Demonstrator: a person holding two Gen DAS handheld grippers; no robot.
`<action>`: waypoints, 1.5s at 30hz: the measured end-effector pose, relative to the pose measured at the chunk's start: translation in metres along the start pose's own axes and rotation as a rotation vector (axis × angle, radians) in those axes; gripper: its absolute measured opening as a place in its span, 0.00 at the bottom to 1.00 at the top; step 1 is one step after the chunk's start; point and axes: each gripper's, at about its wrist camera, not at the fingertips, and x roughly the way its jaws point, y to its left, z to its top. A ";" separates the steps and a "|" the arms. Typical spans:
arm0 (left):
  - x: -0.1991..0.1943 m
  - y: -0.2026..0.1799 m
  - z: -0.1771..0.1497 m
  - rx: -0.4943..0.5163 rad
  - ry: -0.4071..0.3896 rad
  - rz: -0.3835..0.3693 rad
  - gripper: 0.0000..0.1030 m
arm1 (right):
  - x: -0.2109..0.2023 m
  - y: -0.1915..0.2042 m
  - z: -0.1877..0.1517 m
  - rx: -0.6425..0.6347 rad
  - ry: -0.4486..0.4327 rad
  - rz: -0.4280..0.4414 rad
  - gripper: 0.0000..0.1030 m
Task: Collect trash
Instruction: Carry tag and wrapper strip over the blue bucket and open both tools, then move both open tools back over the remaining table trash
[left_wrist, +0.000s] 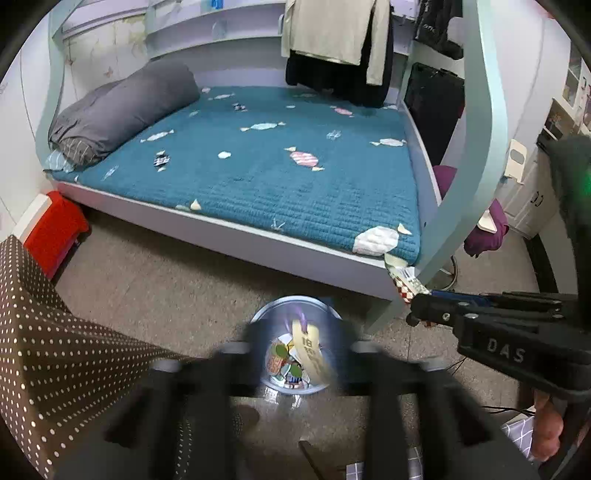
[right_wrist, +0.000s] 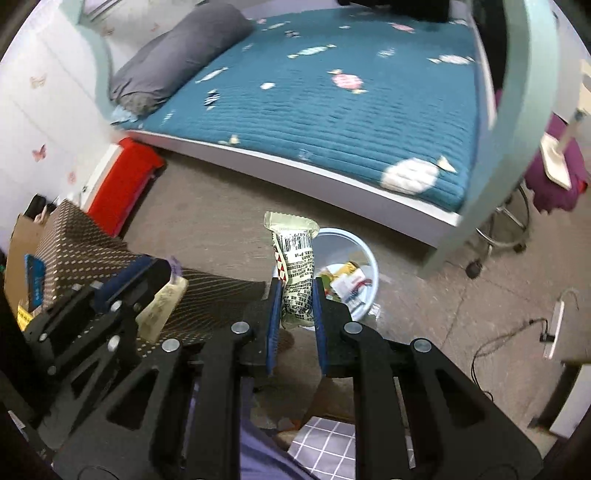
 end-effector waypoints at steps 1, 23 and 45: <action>0.000 0.000 0.000 -0.004 -0.006 -0.004 0.47 | 0.002 -0.003 -0.001 0.009 0.003 -0.005 0.16; -0.013 0.059 -0.016 -0.131 0.034 0.067 0.47 | 0.024 0.049 -0.008 -0.136 0.010 -0.049 0.78; -0.099 0.080 -0.023 -0.172 -0.129 0.111 0.52 | -0.028 0.098 -0.015 -0.229 -0.090 -0.012 0.78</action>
